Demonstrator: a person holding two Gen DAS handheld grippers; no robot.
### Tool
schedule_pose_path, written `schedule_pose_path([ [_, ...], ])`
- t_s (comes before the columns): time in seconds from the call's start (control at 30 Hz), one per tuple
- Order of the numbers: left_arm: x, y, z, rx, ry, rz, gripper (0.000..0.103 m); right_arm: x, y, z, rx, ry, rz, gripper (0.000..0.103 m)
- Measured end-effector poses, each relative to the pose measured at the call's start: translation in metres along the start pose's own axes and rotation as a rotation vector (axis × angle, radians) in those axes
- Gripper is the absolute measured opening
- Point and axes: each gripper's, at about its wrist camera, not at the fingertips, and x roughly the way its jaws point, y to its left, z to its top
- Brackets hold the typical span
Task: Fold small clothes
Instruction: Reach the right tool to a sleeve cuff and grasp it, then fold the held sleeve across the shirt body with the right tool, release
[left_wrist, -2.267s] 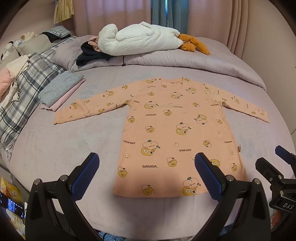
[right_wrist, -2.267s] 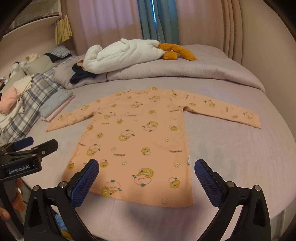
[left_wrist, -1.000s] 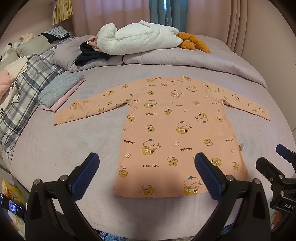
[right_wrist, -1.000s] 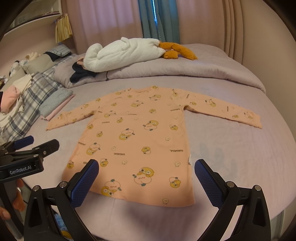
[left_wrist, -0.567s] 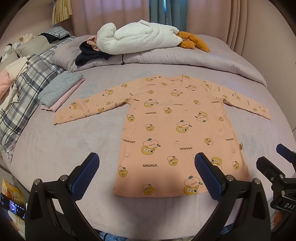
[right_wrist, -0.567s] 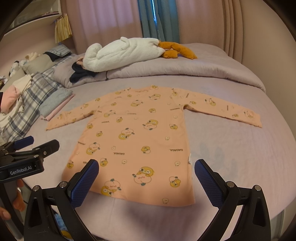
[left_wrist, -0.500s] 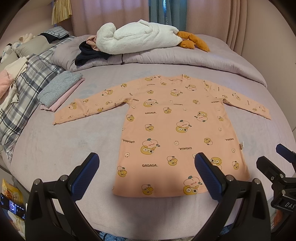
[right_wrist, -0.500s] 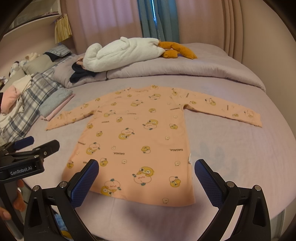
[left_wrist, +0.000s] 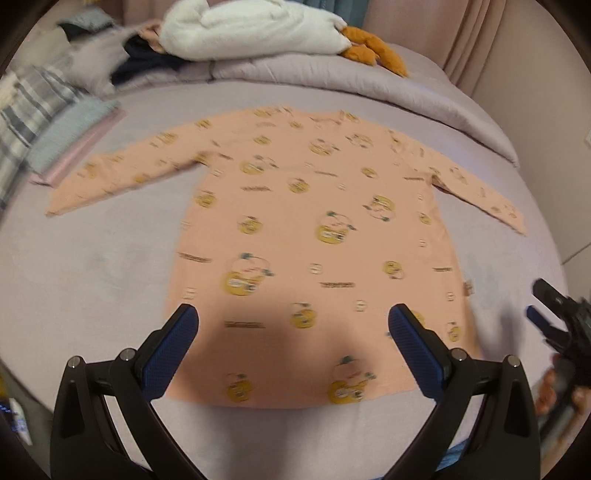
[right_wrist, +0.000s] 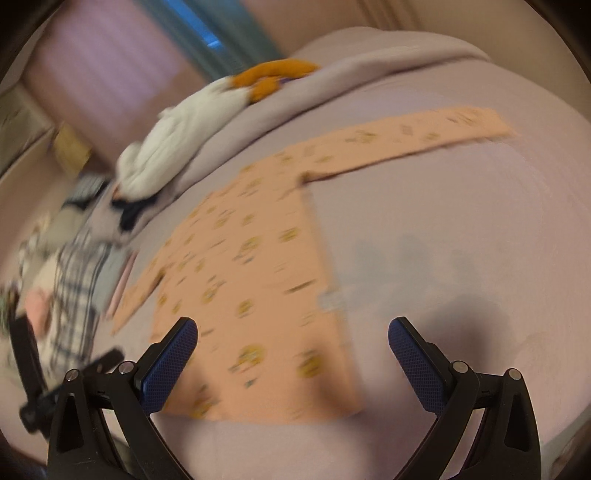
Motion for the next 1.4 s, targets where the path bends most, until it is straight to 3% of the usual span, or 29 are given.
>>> schedule_pose_path([
  [0.1, 0.015, 0.002, 0.007, -0.072, 0.033, -0.157, 0.103, 0.005, -0.053, 0.016, 0.168, -0.023, -0.003, 0.102],
  [0.2, 0.028, -0.001, 0.018, -0.116, 0.049, -0.261, 0.103, 0.009, -0.097, 0.031, 0.307, -0.053, -0.005, 0.102],
  [0.3, 0.041, -0.007, 0.034, -0.126, 0.059, -0.281, 0.103, 0.011, -0.137, 0.050, 0.414, -0.109, -0.026, 0.102],
  [0.43, 0.061, -0.005, 0.053, -0.180, 0.100, -0.302, 0.103, 0.015, -0.164, 0.076, 0.465, -0.190, 0.014, 0.102],
  [0.5, 0.072, -0.007, 0.061, -0.186, 0.135, -0.284, 0.103, 0.018, -0.171, 0.092, 0.472, -0.225, 0.027, 0.102],
  [0.67, 0.077, -0.001, 0.073, -0.201, 0.115, -0.238, 0.103, 0.033, -0.191, 0.126, 0.542, -0.294, 0.055, 0.102],
  [0.77, 0.082, 0.003, 0.076, -0.202, 0.110, -0.204, 0.103, 0.038, -0.205, 0.139, 0.607, -0.347, 0.065, 0.080],
  [0.83, 0.086, 0.007, 0.078, -0.200, 0.112, -0.188, 0.103, 0.048, -0.209, 0.143, 0.639, -0.333, 0.064, 0.051],
  [0.87, 0.088, 0.009, 0.078, -0.198, 0.110, -0.176, 0.103, 0.051, -0.212, 0.143, 0.656, -0.329, 0.055, 0.044],
  [0.93, 0.090, 0.015, 0.079, -0.194, 0.109, -0.161, 0.103, 0.054, -0.218, 0.142, 0.671, -0.334, 0.049, 0.020],
  [1.0, 0.091, 0.019, 0.080, -0.192, 0.102, -0.143, 0.103, 0.055, -0.220, 0.140, 0.689, -0.326, 0.033, 0.011],
  [1.17, 0.085, 0.038, 0.082, -0.204, 0.079, -0.136, 0.103, 0.044, -0.189, 0.158, 0.568, -0.299, 0.001, 0.010],
  [1.4, 0.057, 0.068, 0.077, -0.231, 0.024, -0.151, 0.103, 0.024, -0.044, 0.206, 0.233, -0.261, 0.037, 0.010],
])
